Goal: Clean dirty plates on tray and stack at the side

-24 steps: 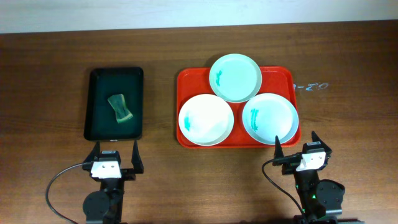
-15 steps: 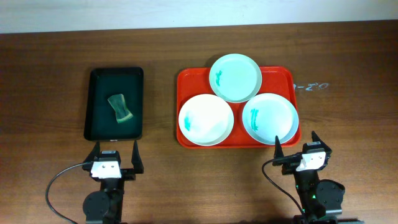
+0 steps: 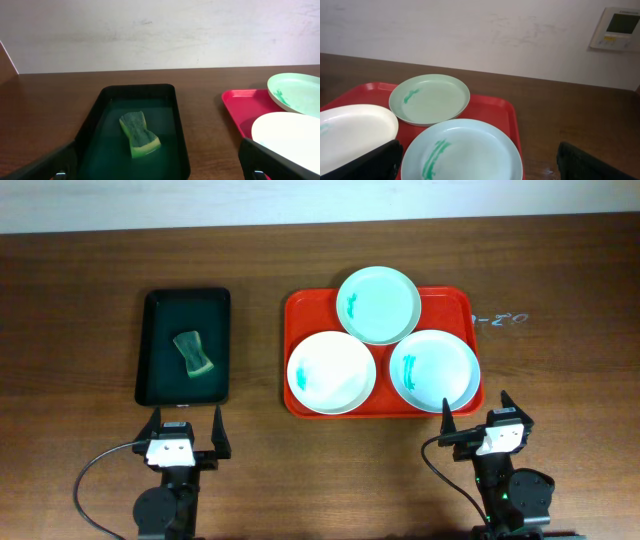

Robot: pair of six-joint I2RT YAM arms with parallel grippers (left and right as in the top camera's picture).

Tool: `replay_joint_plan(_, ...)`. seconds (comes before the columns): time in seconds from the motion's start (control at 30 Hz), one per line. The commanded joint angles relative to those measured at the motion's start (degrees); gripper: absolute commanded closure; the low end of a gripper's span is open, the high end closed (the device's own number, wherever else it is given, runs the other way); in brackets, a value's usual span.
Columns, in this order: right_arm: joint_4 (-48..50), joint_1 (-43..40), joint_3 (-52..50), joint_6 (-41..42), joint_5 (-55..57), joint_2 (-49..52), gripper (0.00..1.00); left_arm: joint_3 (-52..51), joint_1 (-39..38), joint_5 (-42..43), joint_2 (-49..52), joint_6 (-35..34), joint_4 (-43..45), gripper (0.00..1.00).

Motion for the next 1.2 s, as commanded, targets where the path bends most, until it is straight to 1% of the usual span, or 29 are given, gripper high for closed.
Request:
replay_joint_plan(0.0,-0.2,0.5,-0.5,-0.2,0.7,-0.2,0.02,-0.2,-0.1,0.7,-0.3,1.1,-0.2,0.01)
replay_joint_plan(0.43,-0.2,0.5,-0.5,-0.2,0.7,-0.2,0.02,-0.2,-0.1,0.8,-0.3,1.1,-0.1,0.01)
replay_joint_plan(0.47,-0.2,0.5,-0.5,-0.2,0.7,-0.2,0.02,-0.2,-0.1,4.7,-0.3,1.1,1.9,0.01)
replay_joint_plan(0.5,-0.2,0.5,-0.5,-0.2,0.7,-0.2,0.02,-0.2,-0.1,10.5,-0.3,1.1,6.2,0.01)
replay_joint_plan(0.57,-0.2,0.5,-0.5,-0.2,0.7,-0.2,0.02,-0.2,-0.1,13.9,-0.3,1.1,15.2,0.01)
replay_joint_plan(0.6,-0.2,0.5,-0.5,-0.2,0.7,-0.2,0.02,-0.2,-0.1,16.0,-0.3,1.1,24.1,0.01)
replay_joint_plan(0.7,-0.2,0.5,-0.5,-0.2,0.7,-0.2,0.02,-0.2,-0.1,15.7,-0.3,1.1,36.8,0.01)
replay_joint_plan(0.77,-0.2,0.5,-0.5,-0.2,0.7,-0.2,0.02,0.3,-0.1,15.4,-0.2,1.2,43.0,0.01)
replay_joint_plan(0.83,-0.2,0.5,-0.5,-0.2,0.7,-0.2,0.02,4.0,-0.1,11.5,1.5,1.2,43.5,0.01)
replay_joint_plan(0.9,-0.2,0.5,-0.5,-0.2,0.7,-0.2,0.02,9.9,-0.1,10.9,6.1,3.0,43.1,0.01)
replay_joint_plan(0.93,-0.2,0.5,-0.5,-0.2,0.7,-0.2,0.02,13.6,-0.1,10.9,10.1,3.8,41.9,0.01)
replay_joint_plan(0.97,-0.2,0.5,-0.5,-0.2,0.7,-0.2,0.02,20.9,-0.1,9.0,18.3,3.7,37.2,0.01)
replay_joint_plan(1.0,-0.2,0.5,-0.5,-0.2,0.7,-0.2,0.02,30.5,-0.1,8.9,26.9,3.7,24.7,0.01)
replay_joint_plan(1.03,-0.2,0.5,-0.5,-0.2,0.7,-0.2,0.02,43.3,-0.1,12.7,37.9,3.7,7.9,0.01)
replay_joint_plan(1.07,-0.2,0.5,-0.5,-0.2,0.7,-0.2,0.02,50.6,-0.1,15.9,44.6,3.7,-1.7,0.01)
replay_joint_plan(1.1,-0.2,0.5,-0.5,-0.2,0.7,-0.2,0.02,62.1,-0.1,22.0,54.6,3.7,-16.1,0.01)
replay_joint_plan(1.13,-0.2,0.5,-0.5,-0.2,0.7,-0.2,0.02,68.0,-0.1,22.4,60.3,3.7,-20.8,0.01)
replay_joint_plan(1.17,-0.2,0.5,-0.5,-0.2,0.7,-0.2,0.02,71.5,-0.1,20.0,64.0,3.7,-23.2,0.01)
